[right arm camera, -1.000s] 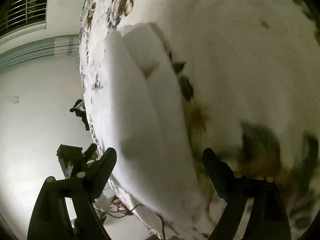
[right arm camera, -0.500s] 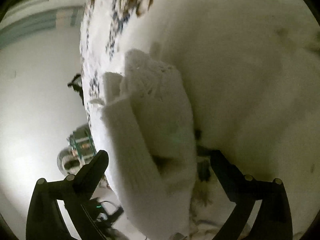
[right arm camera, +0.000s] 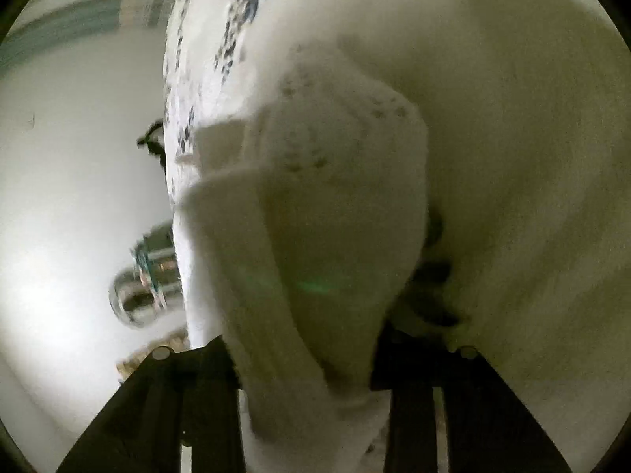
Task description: Fold small clothes
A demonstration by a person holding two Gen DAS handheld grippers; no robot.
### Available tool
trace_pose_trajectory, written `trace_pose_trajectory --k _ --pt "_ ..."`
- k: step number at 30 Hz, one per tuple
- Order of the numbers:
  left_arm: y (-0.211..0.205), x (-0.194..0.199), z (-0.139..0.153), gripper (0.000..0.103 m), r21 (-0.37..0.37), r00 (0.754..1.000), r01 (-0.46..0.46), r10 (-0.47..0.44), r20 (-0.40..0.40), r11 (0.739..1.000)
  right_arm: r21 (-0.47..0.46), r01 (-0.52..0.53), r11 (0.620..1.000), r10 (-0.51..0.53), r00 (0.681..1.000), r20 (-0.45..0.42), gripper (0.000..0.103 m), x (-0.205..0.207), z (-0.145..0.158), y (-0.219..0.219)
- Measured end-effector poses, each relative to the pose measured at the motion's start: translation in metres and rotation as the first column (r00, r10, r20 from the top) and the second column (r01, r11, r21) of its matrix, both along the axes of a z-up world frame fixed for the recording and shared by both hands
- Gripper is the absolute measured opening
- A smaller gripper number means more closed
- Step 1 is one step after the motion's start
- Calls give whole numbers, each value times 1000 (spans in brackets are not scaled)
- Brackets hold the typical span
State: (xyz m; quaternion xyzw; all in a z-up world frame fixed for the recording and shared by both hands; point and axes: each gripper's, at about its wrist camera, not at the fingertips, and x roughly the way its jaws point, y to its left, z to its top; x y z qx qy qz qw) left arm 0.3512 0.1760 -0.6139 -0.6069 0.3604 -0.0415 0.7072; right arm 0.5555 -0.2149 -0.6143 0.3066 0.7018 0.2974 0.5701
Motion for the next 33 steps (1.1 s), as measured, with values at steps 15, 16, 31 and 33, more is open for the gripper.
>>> trace_pose_trajectory --k 15,16,31,33 --pt "80 59 33 67 274 854 517 -462 -240 811 -140 362 921 -383 906 -178 68 -254 13 13" --pt "83 49 43 67 311 870 489 -428 -245 815 -148 359 922 -382 907 -179 68 -252 17 7" --pt "74 -148 -7 85 538 805 493 -123 -581 684 -325 121 938 -101 992 78 68 -193 123 -6" --pt "73 -142 -14 103 514 814 471 -129 -567 717 -339 66 938 -51 997 54 68 -183 112 8"
